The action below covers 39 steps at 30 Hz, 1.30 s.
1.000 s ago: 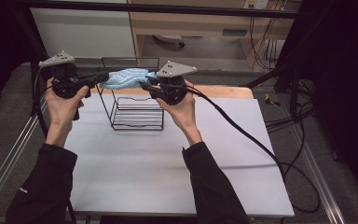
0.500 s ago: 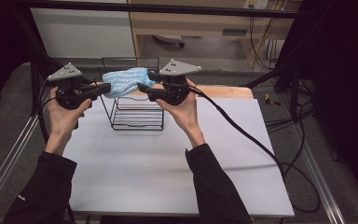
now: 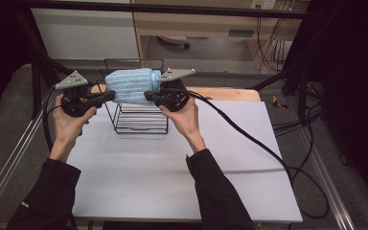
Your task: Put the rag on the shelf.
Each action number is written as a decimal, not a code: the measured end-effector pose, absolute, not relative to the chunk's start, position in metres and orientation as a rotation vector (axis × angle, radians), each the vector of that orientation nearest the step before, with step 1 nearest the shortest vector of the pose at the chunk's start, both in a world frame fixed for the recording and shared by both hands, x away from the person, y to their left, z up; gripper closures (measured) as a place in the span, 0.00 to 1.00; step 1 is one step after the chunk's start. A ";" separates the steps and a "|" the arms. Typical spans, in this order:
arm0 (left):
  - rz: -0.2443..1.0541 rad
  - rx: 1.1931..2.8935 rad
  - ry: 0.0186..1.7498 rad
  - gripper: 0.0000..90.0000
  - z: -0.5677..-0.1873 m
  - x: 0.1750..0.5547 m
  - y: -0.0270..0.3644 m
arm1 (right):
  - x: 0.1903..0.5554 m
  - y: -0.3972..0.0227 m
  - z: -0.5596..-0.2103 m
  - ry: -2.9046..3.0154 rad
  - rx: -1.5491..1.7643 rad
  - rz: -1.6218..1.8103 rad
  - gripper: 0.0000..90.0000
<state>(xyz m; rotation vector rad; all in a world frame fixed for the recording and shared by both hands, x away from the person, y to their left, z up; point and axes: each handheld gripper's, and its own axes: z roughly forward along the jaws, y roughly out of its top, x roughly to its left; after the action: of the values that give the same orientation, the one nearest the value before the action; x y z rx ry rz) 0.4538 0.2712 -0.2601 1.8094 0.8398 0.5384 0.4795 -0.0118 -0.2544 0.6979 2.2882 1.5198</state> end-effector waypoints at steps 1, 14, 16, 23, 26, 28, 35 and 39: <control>0.541 1.806 0.842 1.00 -0.262 0.454 0.271 | 0.481 -0.011 -0.257 2.285 0.701 1.504 1.00; 0.564 1.752 0.900 1.00 -0.276 0.473 0.264 | 0.493 -0.014 -0.277 2.212 0.748 1.496 0.95; 0.557 1.747 0.895 0.99 -0.276 0.472 0.264 | 0.491 -0.014 -0.277 2.206 0.733 1.503 0.93; 0.553 1.733 0.873 0.87 -0.266 0.457 0.270 | 0.478 -0.020 -0.266 2.192 0.668 1.580 0.83; 0.547 1.728 0.880 0.80 -0.260 0.451 0.272 | 0.473 -0.023 -0.261 2.180 0.662 1.601 0.77; 0.554 1.728 0.882 0.75 -0.258 0.447 0.273 | 0.471 -0.025 -0.259 2.175 0.663 1.601 0.74; 0.569 1.716 0.889 0.60 -0.250 0.439 0.277 | 0.467 -0.030 -0.252 2.160 0.669 1.615 0.65; 0.583 1.725 0.894 0.54 -0.250 0.434 0.280 | 0.463 -0.035 -0.249 2.156 0.675 1.605 0.59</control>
<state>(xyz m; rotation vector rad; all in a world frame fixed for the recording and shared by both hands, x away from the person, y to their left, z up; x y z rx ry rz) 0.4336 0.2797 -0.2502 1.7251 0.8936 0.5831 0.4632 -0.0350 -0.2492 0.6753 2.1556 1.6045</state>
